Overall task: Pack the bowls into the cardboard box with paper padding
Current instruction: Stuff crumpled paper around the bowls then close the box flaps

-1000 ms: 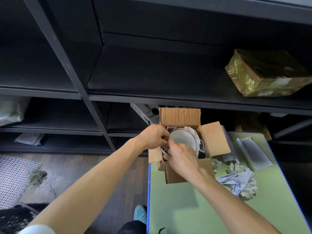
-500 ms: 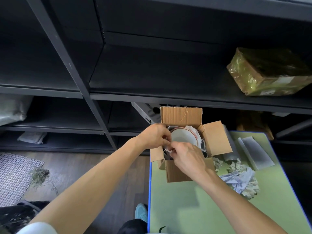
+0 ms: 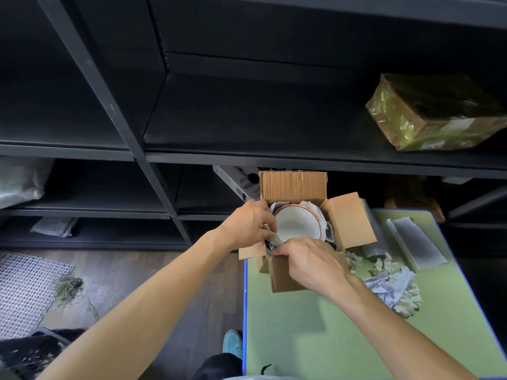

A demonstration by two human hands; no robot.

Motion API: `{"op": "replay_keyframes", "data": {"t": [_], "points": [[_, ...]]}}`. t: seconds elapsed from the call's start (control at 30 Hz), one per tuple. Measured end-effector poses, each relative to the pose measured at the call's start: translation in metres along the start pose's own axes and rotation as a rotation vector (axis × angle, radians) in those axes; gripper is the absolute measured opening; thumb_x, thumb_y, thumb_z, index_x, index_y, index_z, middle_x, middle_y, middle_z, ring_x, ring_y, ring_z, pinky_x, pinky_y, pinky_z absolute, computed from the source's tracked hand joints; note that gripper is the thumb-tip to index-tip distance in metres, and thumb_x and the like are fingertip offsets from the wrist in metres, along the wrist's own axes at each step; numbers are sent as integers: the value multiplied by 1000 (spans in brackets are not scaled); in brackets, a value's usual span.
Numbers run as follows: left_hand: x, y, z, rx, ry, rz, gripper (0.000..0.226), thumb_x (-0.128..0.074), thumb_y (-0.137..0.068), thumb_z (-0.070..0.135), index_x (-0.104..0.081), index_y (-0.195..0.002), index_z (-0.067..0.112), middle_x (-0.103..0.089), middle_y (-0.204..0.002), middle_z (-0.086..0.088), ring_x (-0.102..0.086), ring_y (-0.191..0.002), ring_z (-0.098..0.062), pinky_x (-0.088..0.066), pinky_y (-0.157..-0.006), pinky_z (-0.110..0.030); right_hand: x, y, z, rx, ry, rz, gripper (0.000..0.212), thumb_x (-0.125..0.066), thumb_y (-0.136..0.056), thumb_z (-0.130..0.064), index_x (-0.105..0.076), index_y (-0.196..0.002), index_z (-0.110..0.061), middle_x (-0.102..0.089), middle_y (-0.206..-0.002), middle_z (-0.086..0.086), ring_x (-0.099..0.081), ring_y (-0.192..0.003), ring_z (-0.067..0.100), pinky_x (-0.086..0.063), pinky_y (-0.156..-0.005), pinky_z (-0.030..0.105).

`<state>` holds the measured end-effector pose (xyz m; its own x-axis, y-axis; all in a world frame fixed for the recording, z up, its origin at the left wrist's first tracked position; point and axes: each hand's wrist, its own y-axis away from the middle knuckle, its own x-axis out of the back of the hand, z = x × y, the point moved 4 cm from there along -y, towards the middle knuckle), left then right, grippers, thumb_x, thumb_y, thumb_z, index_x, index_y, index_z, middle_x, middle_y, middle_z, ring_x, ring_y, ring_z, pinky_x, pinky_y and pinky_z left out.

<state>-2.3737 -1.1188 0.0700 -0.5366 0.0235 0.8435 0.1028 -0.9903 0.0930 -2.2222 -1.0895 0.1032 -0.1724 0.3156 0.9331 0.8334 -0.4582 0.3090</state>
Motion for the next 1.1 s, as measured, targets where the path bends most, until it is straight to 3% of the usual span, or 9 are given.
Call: {"op": "replay_keyframes", "data": {"t": [0.37,0.5,0.6,0.67,0.8,0.87,0.97,1.1], "points": [[-3,11,6,50,-31,53,13,-68,-91,33,-76,-100,28,-53,-105,9,-41,-96,-13,-42,-83,-28,-8,0,0,39,-8,-11,56,-46,-85,-4,-62,-130,-33,-70,-110,7,-64,-103,31,-37,-66,35],[-3,19,11,16,-48,119,15,-68,-92,30,-78,-99,22,-56,-107,6,-32,-94,-3,-30,-86,-19,-9,0,7,95,-29,-19,58,-46,-84,-3,-61,-130,-35,-70,-107,7,-64,-101,32,-40,-66,36],[-4,25,16,26,-46,163,14,-67,-90,27,-78,-94,21,-60,-106,4,-33,-95,-2,-35,-88,-24,-9,-1,12,144,-50,-35,55,-45,-85,-4,-61,-129,-32,-69,-109,6,-64,-103,31,-48,-72,38],[-5,24,22,60,-76,207,19,-62,-87,34,-79,-89,25,-64,-99,5,-35,-89,-3,-37,-80,-28,-7,0,21,193,-91,-30,56,-43,-87,-5,-58,-131,-36,-68,-114,3,-62,-105,29,-49,-74,39],[3,12,39,150,-78,299,23,-54,-88,39,-76,-81,32,-64,-77,10,-47,-78,-7,-44,-74,-34,11,14,57,219,-177,61,48,-40,-90,-7,-65,-124,-32,-65,-125,-11,-60,-113,21,-51,-87,40],[6,-2,59,177,-51,311,23,-53,-94,38,-72,-84,31,-64,-80,13,-52,-84,-5,-45,-75,-31,24,23,85,184,-228,123,44,-43,-91,-7,-68,-119,-29,-66,-125,-12,-61,-113,17,-51,-90,38],[6,-26,106,96,22,345,19,-55,-98,32,-73,-92,27,-66,-88,14,-53,-84,-5,-38,-71,-15,39,33,131,110,-279,194,39,-44,-92,-8,-72,-110,-28,-70,-114,-14,-64,-106,11,-52,-89,34],[-23,-70,164,-28,116,312,18,-58,-97,24,-74,-90,17,-64,-80,10,-48,-77,-3,-37,-70,-23,46,53,202,-28,-316,280,36,-47,-92,-4,-73,-105,-24,-71,-106,-15,-63,-100,7,-50,-86,25]]}}
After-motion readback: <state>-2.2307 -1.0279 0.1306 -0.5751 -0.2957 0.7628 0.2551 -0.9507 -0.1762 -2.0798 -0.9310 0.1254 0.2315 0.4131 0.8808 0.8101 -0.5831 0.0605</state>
